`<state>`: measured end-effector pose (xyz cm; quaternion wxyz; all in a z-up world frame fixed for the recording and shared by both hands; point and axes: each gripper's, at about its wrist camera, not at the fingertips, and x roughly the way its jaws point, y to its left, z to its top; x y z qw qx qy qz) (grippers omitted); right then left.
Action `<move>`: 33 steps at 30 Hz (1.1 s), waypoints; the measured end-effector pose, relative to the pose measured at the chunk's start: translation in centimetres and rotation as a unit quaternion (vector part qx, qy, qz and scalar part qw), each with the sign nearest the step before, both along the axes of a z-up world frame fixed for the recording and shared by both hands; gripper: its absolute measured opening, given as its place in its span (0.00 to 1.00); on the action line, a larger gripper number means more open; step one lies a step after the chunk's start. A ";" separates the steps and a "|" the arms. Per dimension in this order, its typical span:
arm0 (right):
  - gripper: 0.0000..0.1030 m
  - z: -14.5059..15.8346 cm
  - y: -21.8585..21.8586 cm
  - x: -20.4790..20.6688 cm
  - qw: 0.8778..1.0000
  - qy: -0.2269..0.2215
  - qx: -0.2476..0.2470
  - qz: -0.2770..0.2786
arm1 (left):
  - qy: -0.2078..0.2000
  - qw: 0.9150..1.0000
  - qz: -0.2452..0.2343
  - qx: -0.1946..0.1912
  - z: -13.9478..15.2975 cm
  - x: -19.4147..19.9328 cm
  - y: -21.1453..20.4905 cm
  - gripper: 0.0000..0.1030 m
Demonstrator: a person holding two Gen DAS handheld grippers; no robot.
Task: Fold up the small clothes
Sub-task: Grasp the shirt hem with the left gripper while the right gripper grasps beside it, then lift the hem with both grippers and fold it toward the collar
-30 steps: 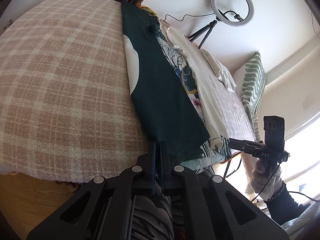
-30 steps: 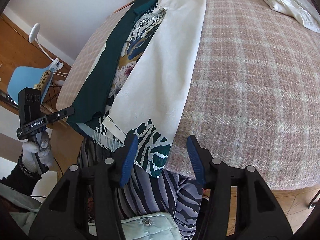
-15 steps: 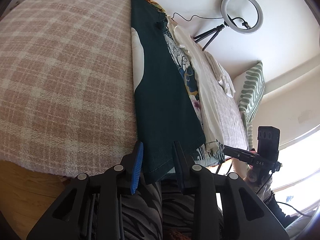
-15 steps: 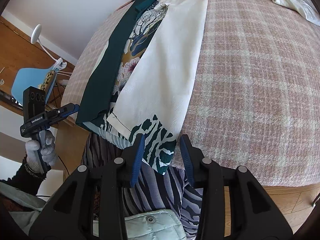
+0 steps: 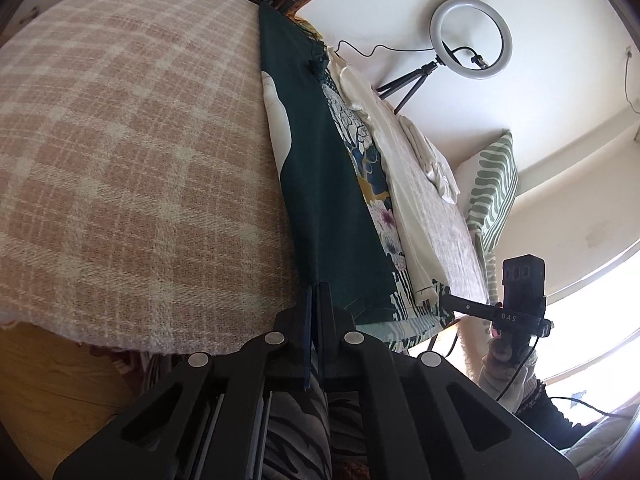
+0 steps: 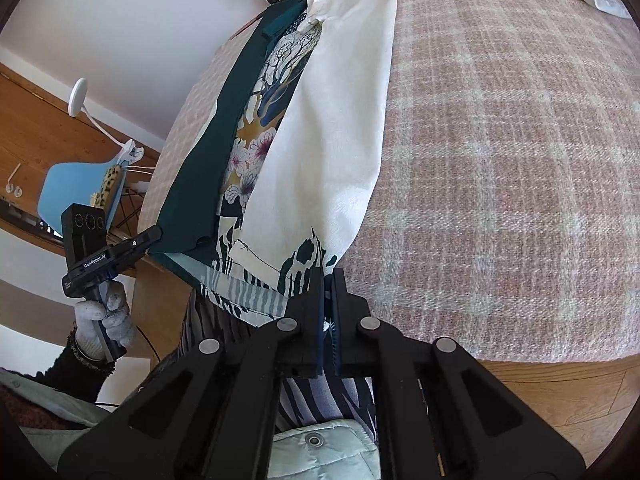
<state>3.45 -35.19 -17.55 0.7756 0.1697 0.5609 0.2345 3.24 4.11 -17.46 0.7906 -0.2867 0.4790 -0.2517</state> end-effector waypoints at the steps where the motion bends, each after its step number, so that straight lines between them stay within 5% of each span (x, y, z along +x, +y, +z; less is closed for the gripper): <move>1: 0.04 -0.3 0.0 0.0 1.000 0.006 0.004 -0.001 | 0.002 1.000 -0.001 -0.001 -0.2 0.0 -0.1 0.00; 14: 0.04 0.0 -0.9 0.5 0.999 0.015 0.030 -0.002 | -0.005 1.000 -0.024 0.013 0.3 0.5 -0.8 0.00; 22: 0.04 0.9 -1.7 1.5 0.995 0.016 0.100 -0.021 | -0.004 0.999 -0.012 -0.032 1.2 1.6 0.0 0.00; 33: 0.04 5.0 -1.9 9.0 0.991 -0.042 0.112 -0.056 | -0.040 0.999 -0.016 -0.032 4.1 8.4 -0.9 0.00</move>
